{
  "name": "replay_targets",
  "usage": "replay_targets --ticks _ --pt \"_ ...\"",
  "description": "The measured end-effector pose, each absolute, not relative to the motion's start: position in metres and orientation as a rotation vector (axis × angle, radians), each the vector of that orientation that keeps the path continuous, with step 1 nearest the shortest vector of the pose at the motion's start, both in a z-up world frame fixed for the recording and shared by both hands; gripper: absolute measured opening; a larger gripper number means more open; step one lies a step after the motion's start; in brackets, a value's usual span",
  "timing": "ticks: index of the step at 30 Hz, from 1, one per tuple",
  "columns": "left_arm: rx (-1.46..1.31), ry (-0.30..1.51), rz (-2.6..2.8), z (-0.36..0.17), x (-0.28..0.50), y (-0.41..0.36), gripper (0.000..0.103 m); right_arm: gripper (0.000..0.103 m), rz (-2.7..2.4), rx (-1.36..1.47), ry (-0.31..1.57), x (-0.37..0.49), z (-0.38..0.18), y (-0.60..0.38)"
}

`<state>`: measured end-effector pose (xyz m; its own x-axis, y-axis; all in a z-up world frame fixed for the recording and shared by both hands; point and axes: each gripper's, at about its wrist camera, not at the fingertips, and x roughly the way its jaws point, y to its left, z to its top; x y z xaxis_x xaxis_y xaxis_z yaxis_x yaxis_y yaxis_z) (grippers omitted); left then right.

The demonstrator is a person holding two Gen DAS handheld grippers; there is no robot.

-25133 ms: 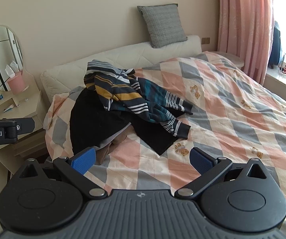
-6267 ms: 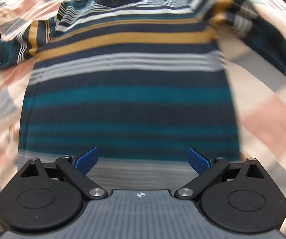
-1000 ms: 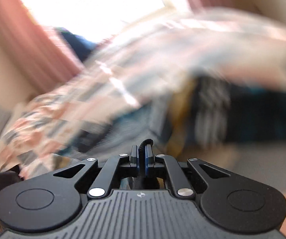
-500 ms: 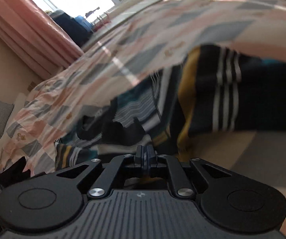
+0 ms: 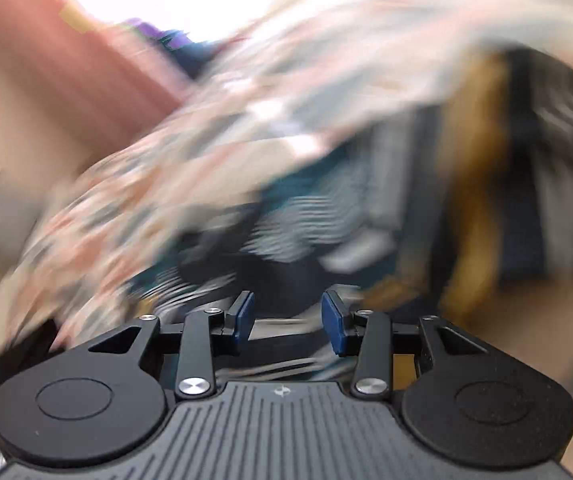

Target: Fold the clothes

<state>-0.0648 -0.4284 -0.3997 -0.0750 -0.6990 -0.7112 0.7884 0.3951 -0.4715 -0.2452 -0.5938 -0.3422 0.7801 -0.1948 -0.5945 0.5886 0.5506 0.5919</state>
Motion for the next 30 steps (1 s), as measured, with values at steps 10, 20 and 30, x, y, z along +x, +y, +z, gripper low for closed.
replay_targets --ticks 10,20,30 --pt "0.219 0.874 -1.327 -0.364 -0.049 -0.449 0.028 0.049 -0.556 0.976 0.484 -0.286 -0.352 -0.579" --pt "0.443 0.899 -1.314 -0.412 -0.087 -0.515 0.026 0.068 -1.446 1.485 -0.252 -0.562 -0.404 -0.587" --pt "0.297 1.013 -1.204 -0.372 -0.064 -0.462 0.032 0.008 -1.599 1.396 -0.261 -0.592 -0.385 -0.633"
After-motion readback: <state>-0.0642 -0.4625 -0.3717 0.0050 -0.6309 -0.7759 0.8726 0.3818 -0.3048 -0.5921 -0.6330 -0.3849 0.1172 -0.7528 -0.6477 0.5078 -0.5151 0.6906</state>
